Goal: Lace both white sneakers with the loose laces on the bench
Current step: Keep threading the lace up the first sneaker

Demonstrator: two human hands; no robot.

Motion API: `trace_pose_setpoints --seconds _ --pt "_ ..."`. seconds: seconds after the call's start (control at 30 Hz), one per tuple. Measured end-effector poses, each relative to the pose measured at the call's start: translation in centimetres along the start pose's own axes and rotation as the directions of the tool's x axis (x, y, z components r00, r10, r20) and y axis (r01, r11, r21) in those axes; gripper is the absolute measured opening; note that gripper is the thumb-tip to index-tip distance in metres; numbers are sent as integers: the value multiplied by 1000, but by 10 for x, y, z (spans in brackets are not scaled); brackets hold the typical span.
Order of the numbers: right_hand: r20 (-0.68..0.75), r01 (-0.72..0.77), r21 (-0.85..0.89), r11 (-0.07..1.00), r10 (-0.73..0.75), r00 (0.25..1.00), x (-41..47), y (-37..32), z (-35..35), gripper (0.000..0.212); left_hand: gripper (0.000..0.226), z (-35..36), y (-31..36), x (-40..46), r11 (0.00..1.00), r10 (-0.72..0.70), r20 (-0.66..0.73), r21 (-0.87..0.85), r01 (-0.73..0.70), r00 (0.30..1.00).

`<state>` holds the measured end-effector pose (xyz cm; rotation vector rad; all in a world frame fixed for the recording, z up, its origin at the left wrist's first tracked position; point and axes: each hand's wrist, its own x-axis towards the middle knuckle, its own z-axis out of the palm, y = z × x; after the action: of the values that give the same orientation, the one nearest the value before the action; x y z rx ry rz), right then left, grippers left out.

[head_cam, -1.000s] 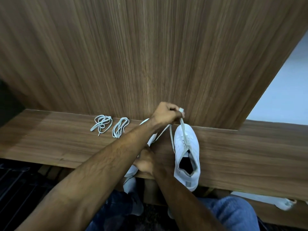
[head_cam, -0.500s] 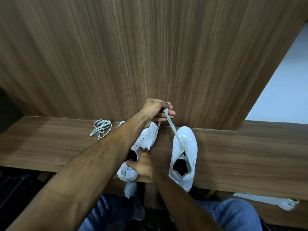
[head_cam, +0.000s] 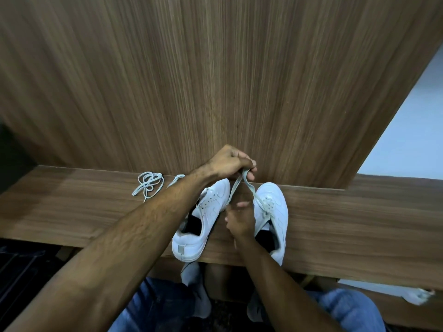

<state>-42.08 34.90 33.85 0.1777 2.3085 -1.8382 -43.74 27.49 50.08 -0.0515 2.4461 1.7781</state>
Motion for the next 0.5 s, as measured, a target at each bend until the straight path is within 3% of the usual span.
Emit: trace_pose_setpoints --seconds 0.07,0.17,0.27,0.33,0.37,0.43,0.47,0.5 --pt "13 100 71 992 -101 995 12 1 -4 22 18 -3 -3 -2 1000 9 43 10 -9 999" --pt "124 116 27 993 -119 985 18 -21 -8 5 17 -7 -6 -8 999 42 84 7 -42 996" --pt "105 29 57 998 -35 994 20 -30 -11 25 36 -14 -29 -15 1000 -12 -22 29 12 1000" --pt "77 -66 106 992 58 995 21 -22 -13 25 50 -20 -61 -14 964 -49 -147 253 86 988" --pt "69 -84 136 987 76 995 20 -17 -15 26 56 -23 -78 -15 865 -69 -170 481 144 983" --pt "57 -97 219 971 86 995 17 -11 -18 28 63 -25 -105 -20 556 -197 -129 801 219 972" --pt "49 -100 245 964 91 995 14 -11 -20 28 69 -24 -115 -24 468 -242 -117 855 222 963" --pt "31 -96 259 961 91 995 11 -14 -21 26 70 -21 -123 -26 450 -251 -120 864 225 961"
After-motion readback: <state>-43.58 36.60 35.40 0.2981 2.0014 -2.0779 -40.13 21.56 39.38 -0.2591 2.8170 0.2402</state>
